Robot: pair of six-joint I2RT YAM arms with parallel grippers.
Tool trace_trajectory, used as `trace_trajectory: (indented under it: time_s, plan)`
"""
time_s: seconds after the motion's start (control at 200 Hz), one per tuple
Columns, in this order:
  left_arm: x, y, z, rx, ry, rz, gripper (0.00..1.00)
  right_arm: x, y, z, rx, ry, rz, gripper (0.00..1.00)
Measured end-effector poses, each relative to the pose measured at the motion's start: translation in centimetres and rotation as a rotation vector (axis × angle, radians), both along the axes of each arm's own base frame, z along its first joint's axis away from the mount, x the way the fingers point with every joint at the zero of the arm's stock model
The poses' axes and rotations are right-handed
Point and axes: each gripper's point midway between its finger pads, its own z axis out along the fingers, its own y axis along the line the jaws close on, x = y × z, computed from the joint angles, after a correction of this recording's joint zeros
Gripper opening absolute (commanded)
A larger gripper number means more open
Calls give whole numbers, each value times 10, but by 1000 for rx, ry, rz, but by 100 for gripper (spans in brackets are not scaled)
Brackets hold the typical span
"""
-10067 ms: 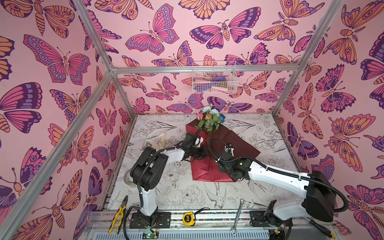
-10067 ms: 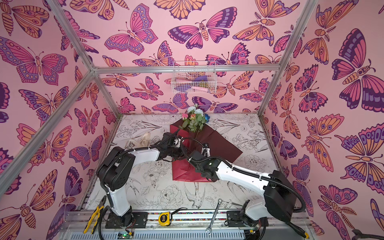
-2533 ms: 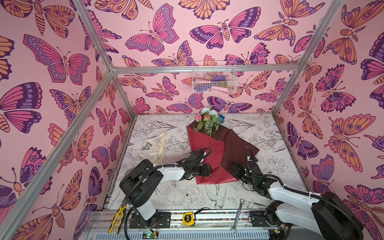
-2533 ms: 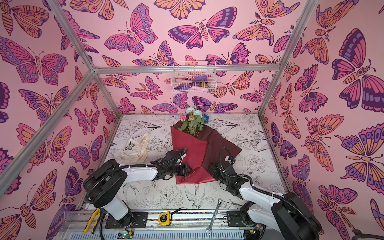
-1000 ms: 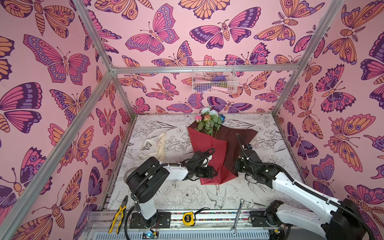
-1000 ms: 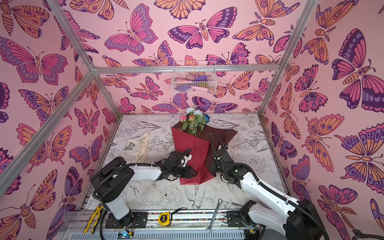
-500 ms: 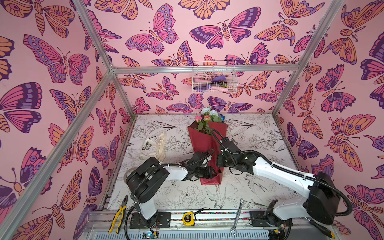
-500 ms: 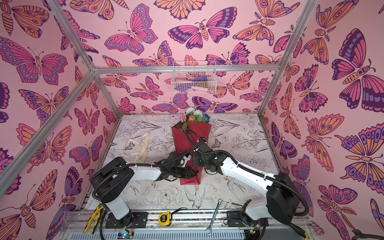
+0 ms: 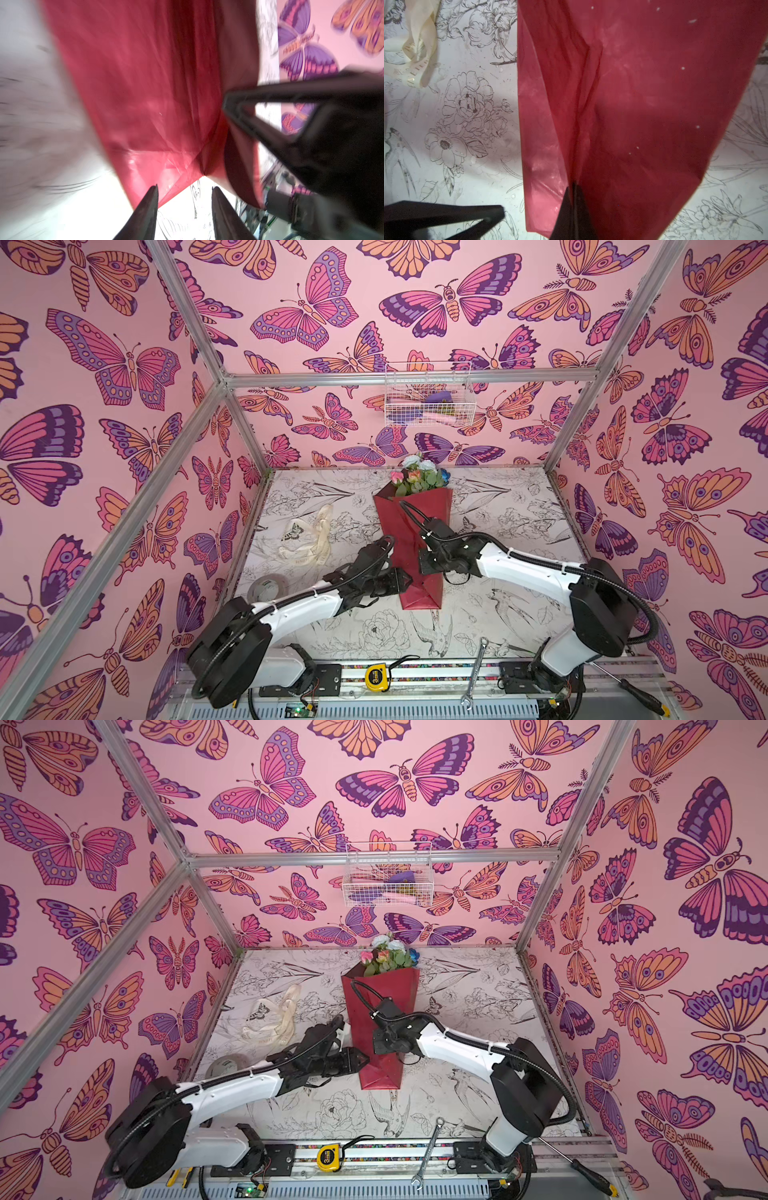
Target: Tie the bouquet of fake flowers
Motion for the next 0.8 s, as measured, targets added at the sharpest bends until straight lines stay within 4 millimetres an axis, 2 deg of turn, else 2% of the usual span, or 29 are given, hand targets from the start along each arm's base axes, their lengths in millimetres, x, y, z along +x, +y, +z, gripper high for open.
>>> trace_trajectory:
  time_s: [0.125, 0.19, 0.27, 0.376, 0.476, 0.626, 0.801]
  plan:
    - [32, 32, 18, -38, -34, 137, 52, 4, 8, -7, 2, 12, 6, 0]
    - [47, 42, 26, -55, -53, 188, 60, 8, 14, -8, 12, 12, 10, 0]
    - [68, 49, 39, -82, -80, 234, 67, 12, 19, -8, 24, 7, 13, 0]
    - [100, 51, 48, -107, -114, 263, 69, 16, 25, -9, 32, 5, 16, 0]
    - [128, 51, 46, -124, -120, 273, 69, 20, 30, -11, 39, 4, 18, 0]
    - [163, 49, 33, -138, -108, 268, 69, 23, 38, -15, 53, 9, 26, 0]
    - [188, 40, 23, -174, -98, 237, 68, 24, 44, -18, 68, 21, 39, 0]
